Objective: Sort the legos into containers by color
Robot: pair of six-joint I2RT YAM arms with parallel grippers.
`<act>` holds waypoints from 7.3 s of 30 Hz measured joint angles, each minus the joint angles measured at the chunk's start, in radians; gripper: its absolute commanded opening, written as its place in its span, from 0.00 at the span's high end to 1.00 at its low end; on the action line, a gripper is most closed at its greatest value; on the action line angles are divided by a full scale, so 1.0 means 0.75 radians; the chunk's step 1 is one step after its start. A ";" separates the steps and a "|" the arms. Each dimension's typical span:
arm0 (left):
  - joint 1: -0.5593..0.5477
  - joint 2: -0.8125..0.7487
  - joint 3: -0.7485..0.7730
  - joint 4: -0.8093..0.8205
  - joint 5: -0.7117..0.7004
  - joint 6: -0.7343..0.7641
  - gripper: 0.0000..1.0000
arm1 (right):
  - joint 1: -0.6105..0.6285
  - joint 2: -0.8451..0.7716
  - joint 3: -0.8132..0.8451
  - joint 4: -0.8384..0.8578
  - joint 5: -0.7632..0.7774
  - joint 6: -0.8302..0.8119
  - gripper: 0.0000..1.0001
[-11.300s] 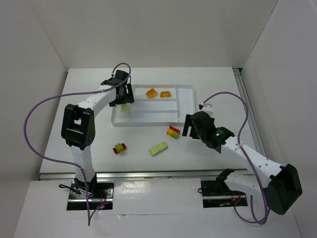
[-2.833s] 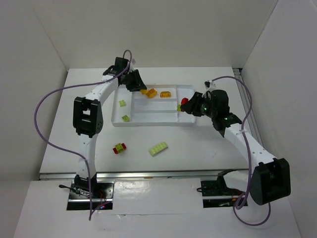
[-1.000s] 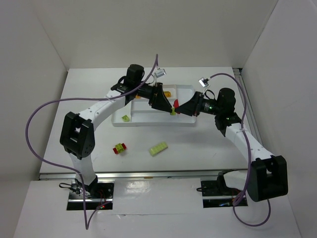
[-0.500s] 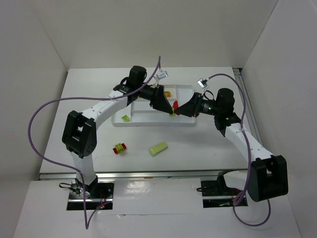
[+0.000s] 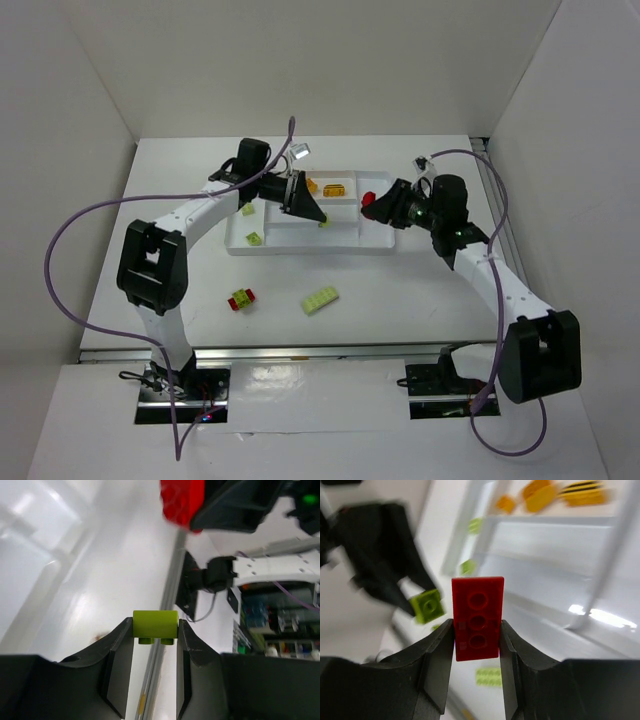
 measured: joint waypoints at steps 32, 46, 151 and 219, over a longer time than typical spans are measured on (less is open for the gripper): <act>0.001 0.386 0.431 -0.525 -1.318 -0.047 1.00 | 0.176 0.776 0.590 -0.353 1.179 -0.172 0.07; -0.022 0.407 0.454 -0.545 -1.356 -0.055 1.00 | 0.176 0.431 0.441 -0.355 1.177 -0.184 0.07; -0.086 -0.603 -0.258 -0.448 -1.074 -0.173 1.00 | 0.465 -0.007 0.062 -0.278 0.483 -0.197 0.04; -0.116 -0.218 -0.128 -0.188 -0.688 -0.113 1.00 | 0.285 0.119 -0.121 -0.081 0.409 -0.022 0.89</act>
